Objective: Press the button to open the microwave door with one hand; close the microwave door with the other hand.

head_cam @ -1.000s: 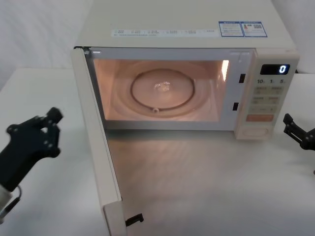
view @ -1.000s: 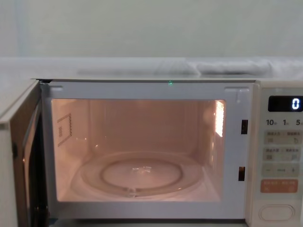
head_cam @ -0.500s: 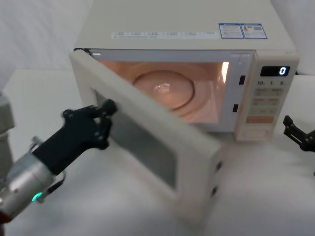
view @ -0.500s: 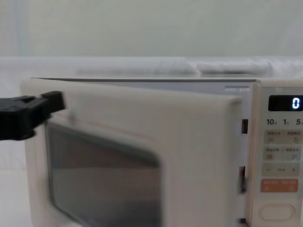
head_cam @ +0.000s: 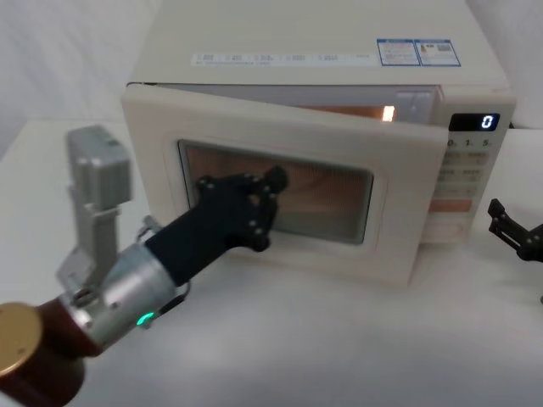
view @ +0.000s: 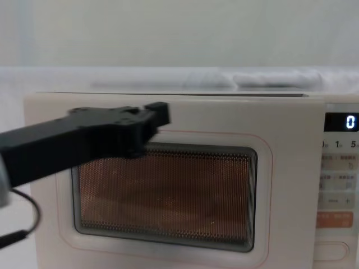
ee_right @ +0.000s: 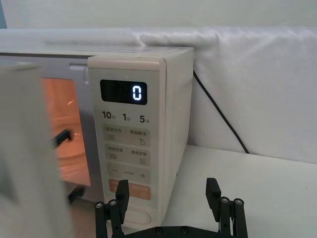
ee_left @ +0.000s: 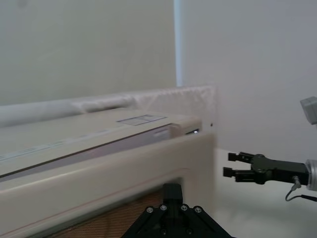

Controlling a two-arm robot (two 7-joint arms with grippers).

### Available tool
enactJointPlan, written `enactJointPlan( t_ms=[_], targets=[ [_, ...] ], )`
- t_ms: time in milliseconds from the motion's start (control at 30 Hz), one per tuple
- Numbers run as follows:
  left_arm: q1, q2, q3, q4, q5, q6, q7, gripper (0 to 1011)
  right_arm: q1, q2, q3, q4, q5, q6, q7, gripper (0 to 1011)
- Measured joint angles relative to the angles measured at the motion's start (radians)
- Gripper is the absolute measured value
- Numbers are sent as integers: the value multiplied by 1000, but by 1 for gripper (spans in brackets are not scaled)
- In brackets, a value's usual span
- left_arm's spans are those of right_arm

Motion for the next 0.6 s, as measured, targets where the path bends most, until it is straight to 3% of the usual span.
enactJointPlan(
  t_ms=[333,600],
  targets=[
    [-108,-77,133,72,92,40,80,0,0,0,0,0,0,0,0,1002],
    [-154,-134,172,122,144,64,123,0,0,0,0,0,0,0,0,1002]
  ],
)
